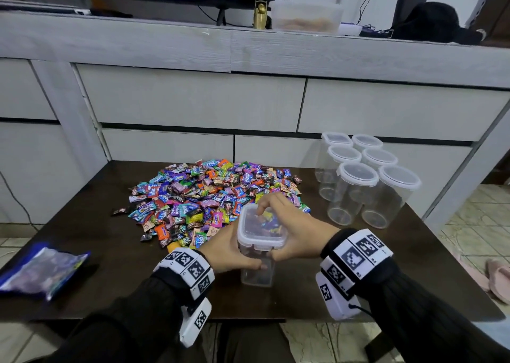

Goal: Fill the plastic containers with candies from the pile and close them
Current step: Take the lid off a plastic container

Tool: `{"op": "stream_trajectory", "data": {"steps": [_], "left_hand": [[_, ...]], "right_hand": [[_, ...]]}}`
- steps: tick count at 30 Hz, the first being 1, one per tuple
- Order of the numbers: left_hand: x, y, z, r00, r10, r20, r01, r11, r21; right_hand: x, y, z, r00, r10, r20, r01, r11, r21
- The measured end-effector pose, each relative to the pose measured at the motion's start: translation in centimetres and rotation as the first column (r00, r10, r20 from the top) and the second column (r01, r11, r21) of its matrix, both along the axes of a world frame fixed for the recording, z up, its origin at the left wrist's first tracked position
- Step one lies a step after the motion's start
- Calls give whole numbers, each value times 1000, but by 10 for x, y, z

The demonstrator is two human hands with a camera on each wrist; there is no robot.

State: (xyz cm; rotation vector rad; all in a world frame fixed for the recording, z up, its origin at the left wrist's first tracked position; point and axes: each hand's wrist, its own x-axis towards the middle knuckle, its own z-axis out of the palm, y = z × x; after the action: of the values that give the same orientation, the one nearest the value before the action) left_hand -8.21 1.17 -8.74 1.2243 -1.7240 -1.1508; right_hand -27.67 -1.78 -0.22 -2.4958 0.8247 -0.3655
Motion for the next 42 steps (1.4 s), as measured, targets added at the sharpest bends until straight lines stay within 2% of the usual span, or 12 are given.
{"op": "stream_trajectory", "data": {"steps": [3,5,8,11,16,22,29,35,40,42], "left_hand": [[-5,4,-3,1000,17,-16,-17,1000,3],[-6,4,-3,1000,5,13,-5,1000,4],[-6,1,-5,999,8,32,-9,1000,20],[-5,1,-4,999,6,53,-7,1000,13],[-6,0,-3,998,-17,65,15,999,29],[-6,4,0,998,-38,39,37,999,29],[-7,4,-3,1000,-23,-1,23,999,22],[-8,4,-2,1000,-30,9,30,1000,-8],[-10,7,-3,1000,9,19,-8,999,-38],[-10,7,-4,1000,18,13,-18,999,-42]], "right_hand": [[-2,-4,2,1000,-1,27,-2,994,111],[4,-6,7,995,-69,75,53,981,188],[20,-13,13,972,-198,125,174,968,179],[36,-20,16,959,-282,7,279,951,133],[53,-30,10,926,-339,-168,353,934,62],[58,-33,12,893,-343,-290,402,899,174],[58,-40,4,911,-342,-229,385,906,177],[47,-38,2,908,-412,-75,419,899,130],[24,-35,0,845,-512,-158,531,838,127],[16,-32,-2,839,-526,-141,543,827,147]]}}
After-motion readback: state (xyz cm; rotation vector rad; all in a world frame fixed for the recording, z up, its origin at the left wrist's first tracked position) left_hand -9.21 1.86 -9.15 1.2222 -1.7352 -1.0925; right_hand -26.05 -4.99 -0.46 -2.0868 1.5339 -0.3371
